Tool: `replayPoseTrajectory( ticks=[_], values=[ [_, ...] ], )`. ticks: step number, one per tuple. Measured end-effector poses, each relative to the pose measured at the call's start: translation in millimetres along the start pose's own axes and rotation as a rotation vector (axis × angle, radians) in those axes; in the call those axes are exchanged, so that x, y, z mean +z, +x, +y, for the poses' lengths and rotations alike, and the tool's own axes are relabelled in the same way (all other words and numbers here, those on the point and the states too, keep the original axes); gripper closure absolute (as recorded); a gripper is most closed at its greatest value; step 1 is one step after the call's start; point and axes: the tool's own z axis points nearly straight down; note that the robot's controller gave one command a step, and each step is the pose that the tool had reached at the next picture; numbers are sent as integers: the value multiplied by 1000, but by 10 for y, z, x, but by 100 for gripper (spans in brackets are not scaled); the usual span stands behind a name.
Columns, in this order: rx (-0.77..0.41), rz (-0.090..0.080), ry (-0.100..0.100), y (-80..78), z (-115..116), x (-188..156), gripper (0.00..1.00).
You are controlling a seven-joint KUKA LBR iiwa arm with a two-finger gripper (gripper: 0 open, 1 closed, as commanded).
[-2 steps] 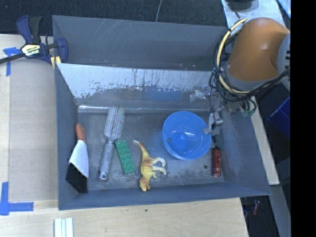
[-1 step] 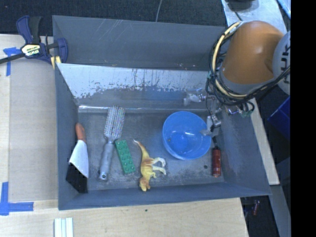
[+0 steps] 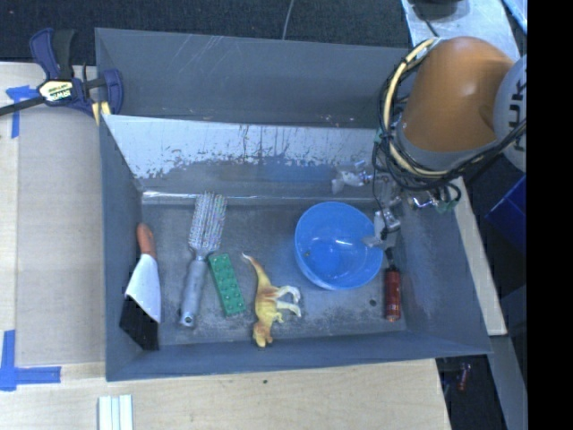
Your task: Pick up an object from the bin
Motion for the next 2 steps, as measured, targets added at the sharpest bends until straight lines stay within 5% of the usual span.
replayPoseTrajectory(
  ticks=[1, 2],
  values=[
    [-77, -6, 2, 65, 188, -747, 100],
    [-76, -5, 2, 66, 187, -747, 0]
  ],
)
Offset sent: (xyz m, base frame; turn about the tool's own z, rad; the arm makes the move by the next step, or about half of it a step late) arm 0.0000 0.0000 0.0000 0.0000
